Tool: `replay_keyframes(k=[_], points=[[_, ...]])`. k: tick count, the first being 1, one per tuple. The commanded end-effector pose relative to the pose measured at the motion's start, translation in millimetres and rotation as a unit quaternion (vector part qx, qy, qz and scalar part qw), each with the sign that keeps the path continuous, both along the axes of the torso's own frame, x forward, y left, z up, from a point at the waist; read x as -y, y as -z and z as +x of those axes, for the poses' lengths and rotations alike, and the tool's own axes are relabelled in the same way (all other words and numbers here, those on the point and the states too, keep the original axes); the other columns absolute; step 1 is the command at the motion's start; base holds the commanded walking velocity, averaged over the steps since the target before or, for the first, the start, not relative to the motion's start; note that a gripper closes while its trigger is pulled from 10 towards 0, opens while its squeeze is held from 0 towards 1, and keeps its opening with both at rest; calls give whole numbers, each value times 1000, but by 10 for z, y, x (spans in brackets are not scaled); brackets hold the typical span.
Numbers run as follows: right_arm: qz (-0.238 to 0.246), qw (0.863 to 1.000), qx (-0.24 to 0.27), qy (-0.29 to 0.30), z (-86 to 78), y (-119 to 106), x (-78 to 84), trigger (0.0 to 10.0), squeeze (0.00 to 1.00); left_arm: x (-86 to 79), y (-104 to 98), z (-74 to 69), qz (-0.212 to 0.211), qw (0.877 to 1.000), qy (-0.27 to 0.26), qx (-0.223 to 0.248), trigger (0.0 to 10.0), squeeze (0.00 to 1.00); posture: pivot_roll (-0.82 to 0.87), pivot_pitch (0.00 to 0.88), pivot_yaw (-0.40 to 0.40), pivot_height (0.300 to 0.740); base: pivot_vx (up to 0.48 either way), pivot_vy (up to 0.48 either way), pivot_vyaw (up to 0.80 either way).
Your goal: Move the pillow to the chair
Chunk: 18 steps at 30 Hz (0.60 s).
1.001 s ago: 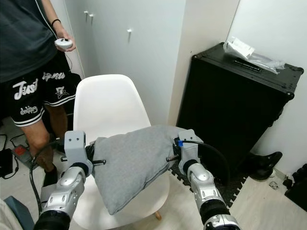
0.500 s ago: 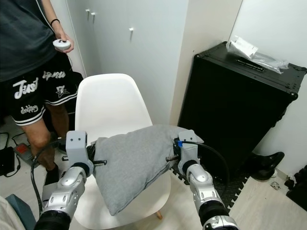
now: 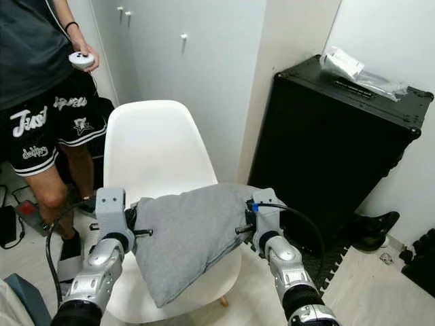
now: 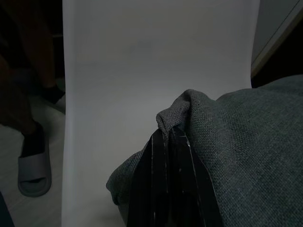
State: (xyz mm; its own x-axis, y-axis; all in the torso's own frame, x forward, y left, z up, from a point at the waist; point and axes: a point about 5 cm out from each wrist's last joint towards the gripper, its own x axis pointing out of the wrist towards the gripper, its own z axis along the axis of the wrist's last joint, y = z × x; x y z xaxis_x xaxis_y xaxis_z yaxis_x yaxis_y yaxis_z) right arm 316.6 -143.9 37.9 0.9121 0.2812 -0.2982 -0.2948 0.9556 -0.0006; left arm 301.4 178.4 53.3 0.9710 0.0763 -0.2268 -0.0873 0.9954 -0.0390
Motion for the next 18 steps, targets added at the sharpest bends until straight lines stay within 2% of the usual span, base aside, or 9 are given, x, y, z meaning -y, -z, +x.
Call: replay_keyframes(k=[1,6,18], points=[[5,1000,13,-14,55,-70,-40,10000,0,45,40,-19,11,1000,18,-6,10000,0,-17,63,-93,669,0,0,0],[-4,1000,9,-23,66,-69,-49,10000,0,46,47,-23,12,1000,19,-8,10000,0,-15,62,-95,649,0,0,0],[-7,1000,11,-25,67,-67,-44,10000,0,49,61,-39,15,1000,23,-13,10000,0,-13,64,-98,649,0,0,0]])
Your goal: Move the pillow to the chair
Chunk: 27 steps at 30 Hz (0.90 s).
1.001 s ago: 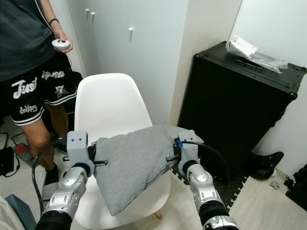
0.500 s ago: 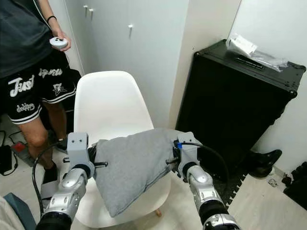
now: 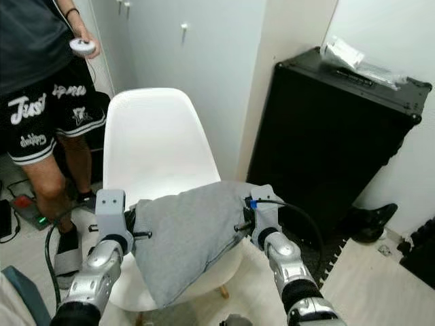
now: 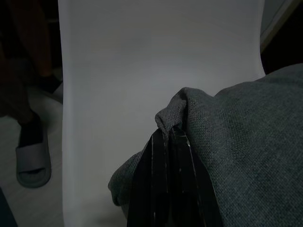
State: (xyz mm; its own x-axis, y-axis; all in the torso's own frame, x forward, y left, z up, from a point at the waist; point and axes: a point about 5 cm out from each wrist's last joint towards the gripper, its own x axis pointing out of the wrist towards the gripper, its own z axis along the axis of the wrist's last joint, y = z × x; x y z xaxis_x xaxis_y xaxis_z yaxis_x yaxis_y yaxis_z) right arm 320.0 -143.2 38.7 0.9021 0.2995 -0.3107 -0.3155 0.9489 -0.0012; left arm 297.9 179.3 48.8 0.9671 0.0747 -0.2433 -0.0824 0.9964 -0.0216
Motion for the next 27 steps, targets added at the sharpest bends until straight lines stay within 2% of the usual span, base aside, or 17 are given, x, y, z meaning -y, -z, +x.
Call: replay_keyframes(k=[1,18,27], points=[[-4,1000,17,-15,33,-58,-38,10000,0,56,18,-5,7,1000,20,-4,10000,0,-13,64,-98,649,0,0,0],[-5,1000,17,-24,40,-62,-44,10000,0,32,32,-27,7,1000,21,-6,10000,0,-11,54,-110,649,0,0,0],[1,1000,18,-23,29,-54,-42,10000,0,31,23,-15,8,1000,20,-4,10000,0,-12,54,-107,621,0,0,0]])
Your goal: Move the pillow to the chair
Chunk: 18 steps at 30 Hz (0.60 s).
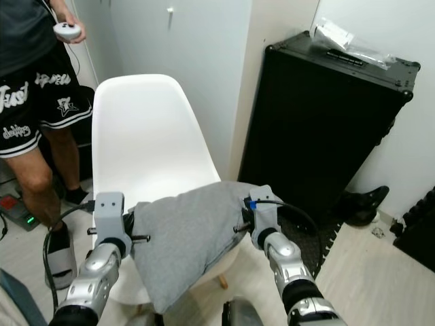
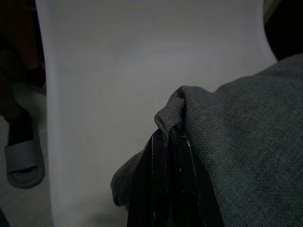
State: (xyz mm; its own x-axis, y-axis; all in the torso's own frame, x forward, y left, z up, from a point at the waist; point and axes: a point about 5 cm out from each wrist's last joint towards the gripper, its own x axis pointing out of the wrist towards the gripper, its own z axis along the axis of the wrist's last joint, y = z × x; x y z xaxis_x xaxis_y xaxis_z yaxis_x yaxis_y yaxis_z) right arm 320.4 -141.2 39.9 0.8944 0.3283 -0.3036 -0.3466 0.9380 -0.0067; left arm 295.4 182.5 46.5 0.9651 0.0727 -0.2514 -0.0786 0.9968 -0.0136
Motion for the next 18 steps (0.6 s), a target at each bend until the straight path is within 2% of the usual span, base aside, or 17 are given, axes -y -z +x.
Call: replay_keyframes(k=[1,14,18], points=[[1,1000,12,-5,25,-40,-19,10000,0,64,-3,13,4,1000,18,1,10000,0,-13,55,-108,621,0,0,0],[-2,1000,8,-11,29,-39,-14,10000,0,66,12,-2,1,1000,16,0,10000,0,-15,69,-119,621,0,0,0],[8,1000,8,-20,14,-34,-34,10000,0,69,36,-28,0,1000,15,-4,10000,0,-15,72,-122,601,0,0,0]])
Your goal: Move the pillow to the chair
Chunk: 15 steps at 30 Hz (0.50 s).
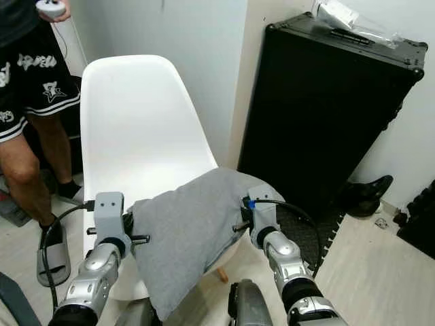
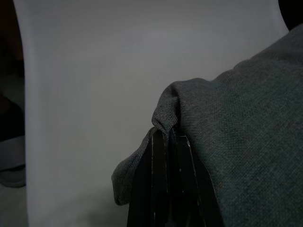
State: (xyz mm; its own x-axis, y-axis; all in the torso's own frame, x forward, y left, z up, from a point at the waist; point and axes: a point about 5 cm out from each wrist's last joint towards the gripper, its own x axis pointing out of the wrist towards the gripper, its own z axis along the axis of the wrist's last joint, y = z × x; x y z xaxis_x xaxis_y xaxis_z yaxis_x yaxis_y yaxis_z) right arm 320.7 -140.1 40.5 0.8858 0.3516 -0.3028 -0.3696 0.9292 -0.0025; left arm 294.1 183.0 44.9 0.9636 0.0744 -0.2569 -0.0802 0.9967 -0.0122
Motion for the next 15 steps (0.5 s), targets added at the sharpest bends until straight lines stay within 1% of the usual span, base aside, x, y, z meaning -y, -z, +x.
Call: replay_keyframes(k=[1,2,4,7,8,11,15], points=[[6,1000,8,-8,12,-28,-23,10000,0,74,20,-15,0,1000,16,-1,10000,0,-15,72,-122,601,0,0,0],[-5,1000,4,-10,10,-14,-26,10000,0,78,38,-27,-1,1000,18,-4,10000,0,-14,74,-123,591,0,0,0],[-6,1000,3,-14,3,-2,-34,10000,0,90,71,-46,4,1000,26,-13,10000,0,-13,75,-123,582,0,0,0],[-15,999,-15,-27,-22,56,-51,10000,0,127,207,-106,14,998,54,-44,10000,0,-14,77,-122,582,0,0,0],[-15,999,-15,-27,-22,56,-51,10000,0,127,207,-106,14,998,54,-44,10000,0,-14,77,-122,582,0,0,0],[-26,998,-29,-40,-38,103,-82,10000,0,151,337,-146,22,994,76,-76,10000,0,-18,78,-119,582,0,0,0],[-33,998,-35,-43,-23,109,-114,10000,0,174,386,-138,30,992,87,-92,10000,0,-18,78,-117,582,0,0,0]])
